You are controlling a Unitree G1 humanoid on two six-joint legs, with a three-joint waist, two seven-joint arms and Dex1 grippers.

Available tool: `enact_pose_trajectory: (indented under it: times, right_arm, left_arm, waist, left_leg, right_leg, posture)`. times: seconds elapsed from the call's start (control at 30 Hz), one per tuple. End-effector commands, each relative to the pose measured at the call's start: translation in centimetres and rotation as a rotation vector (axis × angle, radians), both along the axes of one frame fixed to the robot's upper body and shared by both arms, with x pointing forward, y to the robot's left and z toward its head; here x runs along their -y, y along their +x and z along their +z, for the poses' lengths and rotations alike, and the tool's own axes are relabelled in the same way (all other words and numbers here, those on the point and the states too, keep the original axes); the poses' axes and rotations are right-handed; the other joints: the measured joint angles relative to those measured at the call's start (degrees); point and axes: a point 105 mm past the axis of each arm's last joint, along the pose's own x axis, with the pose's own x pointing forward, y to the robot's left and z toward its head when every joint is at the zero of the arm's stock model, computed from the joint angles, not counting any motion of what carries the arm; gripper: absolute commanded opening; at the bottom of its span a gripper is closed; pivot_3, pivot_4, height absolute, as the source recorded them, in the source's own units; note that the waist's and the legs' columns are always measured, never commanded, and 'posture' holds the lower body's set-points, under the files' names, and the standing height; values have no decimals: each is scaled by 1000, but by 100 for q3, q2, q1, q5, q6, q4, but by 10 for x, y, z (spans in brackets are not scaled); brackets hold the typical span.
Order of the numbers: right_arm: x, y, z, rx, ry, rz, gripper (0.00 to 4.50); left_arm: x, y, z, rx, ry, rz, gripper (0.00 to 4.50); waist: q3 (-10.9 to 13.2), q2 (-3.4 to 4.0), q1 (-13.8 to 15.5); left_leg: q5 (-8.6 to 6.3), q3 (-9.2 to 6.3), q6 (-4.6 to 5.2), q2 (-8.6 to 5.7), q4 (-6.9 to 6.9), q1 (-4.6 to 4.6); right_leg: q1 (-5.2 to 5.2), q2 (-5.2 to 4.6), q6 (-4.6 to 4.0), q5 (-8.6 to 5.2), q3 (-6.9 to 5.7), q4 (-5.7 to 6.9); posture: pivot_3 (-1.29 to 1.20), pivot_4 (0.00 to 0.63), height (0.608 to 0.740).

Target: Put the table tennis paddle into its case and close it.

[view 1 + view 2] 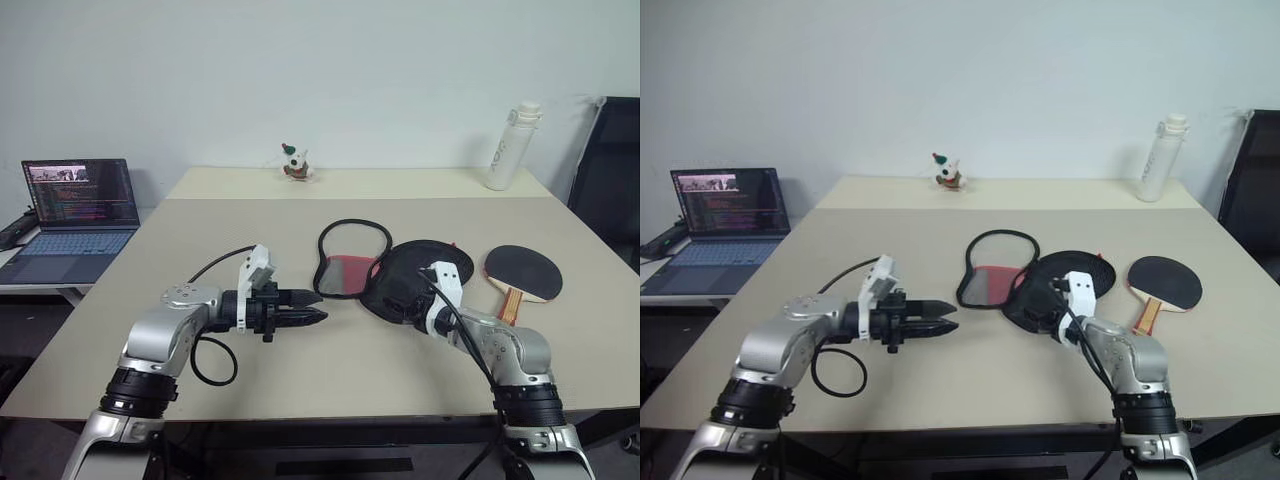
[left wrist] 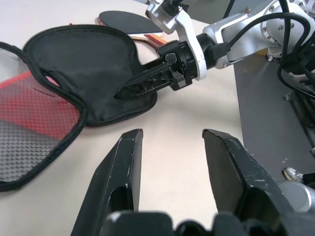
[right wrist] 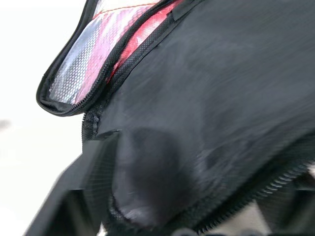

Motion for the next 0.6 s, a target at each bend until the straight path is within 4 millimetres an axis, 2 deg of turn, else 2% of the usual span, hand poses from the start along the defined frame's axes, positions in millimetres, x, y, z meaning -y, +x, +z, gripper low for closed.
enact_pose_trajectory:
  times: [0.03,0.27,0.43,0.6]
  right_arm:
    - [-9,0,22,49,72,56,2460]
    - [-36,-31,36,47,75,366,32]
    - [-29,-44,37,17,11,495,32]
    - [3,-40,31,-27,-107,522,32]
  left_arm:
    - [3,-2,14,63,2,-22,2103]
    - [6,-7,13,68,7,-36,2103]
    - [8,-8,13,69,8,-38,2103]
    - [8,-9,11,71,13,-38,2103]
  waist:
    - [0,0,-4]
    - [1,1,-5]
    - [1,1,-4]
    - [1,0,-1]
  left_leg:
    - [0,0,0,0,0,1]
    - [0,1,0,1,-3,-2]
    - [0,1,0,0,-2,-3]
    - [0,3,0,0,-2,-5]
  right_leg:
    - [-1,0,0,0,0,1]
    - [-9,1,-1,-1,2,5]
    - [-10,0,-1,-1,2,4]
    - [-10,0,-1,-1,1,0]
  posture:
    - [0,150,740]
    - [0,150,740]
    - [0,150,740]
    - [0,150,740]
